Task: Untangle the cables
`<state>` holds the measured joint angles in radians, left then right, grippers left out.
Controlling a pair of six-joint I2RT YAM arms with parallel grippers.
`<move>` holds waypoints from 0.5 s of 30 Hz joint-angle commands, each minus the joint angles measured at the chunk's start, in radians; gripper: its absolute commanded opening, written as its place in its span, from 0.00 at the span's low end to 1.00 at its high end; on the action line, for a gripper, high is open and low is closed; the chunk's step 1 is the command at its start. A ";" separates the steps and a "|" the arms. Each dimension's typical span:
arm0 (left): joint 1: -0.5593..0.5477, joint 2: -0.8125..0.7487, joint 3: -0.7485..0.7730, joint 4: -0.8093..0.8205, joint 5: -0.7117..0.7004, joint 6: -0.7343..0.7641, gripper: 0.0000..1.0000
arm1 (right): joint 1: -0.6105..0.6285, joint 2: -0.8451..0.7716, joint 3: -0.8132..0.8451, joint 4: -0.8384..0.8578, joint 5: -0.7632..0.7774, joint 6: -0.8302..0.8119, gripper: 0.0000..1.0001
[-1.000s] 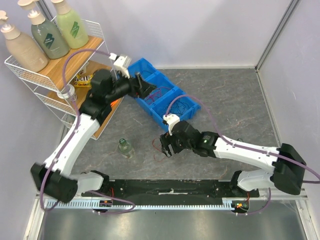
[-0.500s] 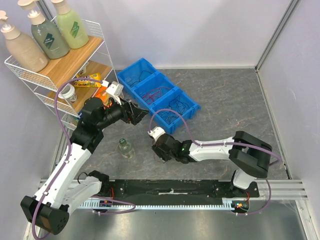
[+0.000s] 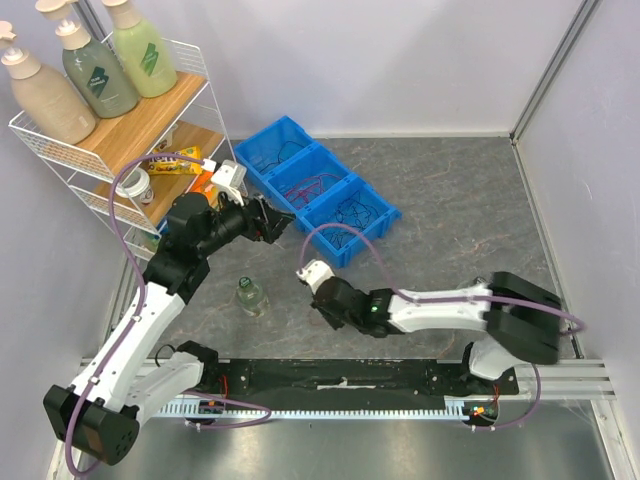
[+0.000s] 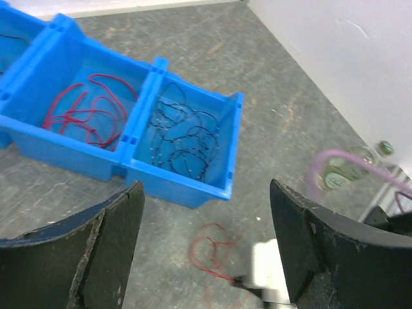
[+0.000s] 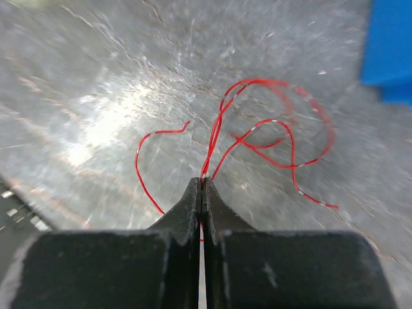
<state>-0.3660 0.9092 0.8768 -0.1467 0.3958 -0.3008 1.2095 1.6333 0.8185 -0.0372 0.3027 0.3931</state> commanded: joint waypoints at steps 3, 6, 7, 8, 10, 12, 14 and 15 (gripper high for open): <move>0.002 -0.027 -0.030 0.070 -0.153 0.023 0.84 | 0.002 -0.455 0.004 -0.018 0.143 0.027 0.00; 0.002 -0.088 -0.064 0.142 -0.147 -0.010 0.84 | -0.065 -0.547 0.073 -0.009 0.159 0.004 0.00; 0.002 -0.107 -0.074 0.172 -0.147 -0.020 0.84 | -0.102 -0.553 0.106 -0.009 0.141 -0.003 0.00; 0.004 -0.130 -0.081 0.188 -0.150 -0.026 0.85 | -0.135 -0.544 0.135 -0.006 0.094 -0.011 0.00; 0.002 -0.167 -0.091 0.211 -0.155 -0.031 0.85 | -0.214 -0.509 0.200 0.009 0.009 -0.028 0.00; 0.002 -0.203 -0.096 0.216 -0.163 -0.031 0.85 | -0.292 -0.436 0.279 0.014 -0.069 -0.028 0.00; 0.001 -0.242 -0.099 0.213 -0.169 -0.029 0.85 | -0.335 -0.350 0.371 0.011 -0.100 -0.042 0.00; 0.002 -0.257 -0.102 0.210 -0.170 -0.029 0.85 | -0.347 -0.304 0.425 0.004 -0.097 -0.046 0.00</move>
<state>-0.3660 0.7151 0.7799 -0.0174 0.2558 -0.3065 0.9192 1.1843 1.1019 -0.0261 0.2951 0.3813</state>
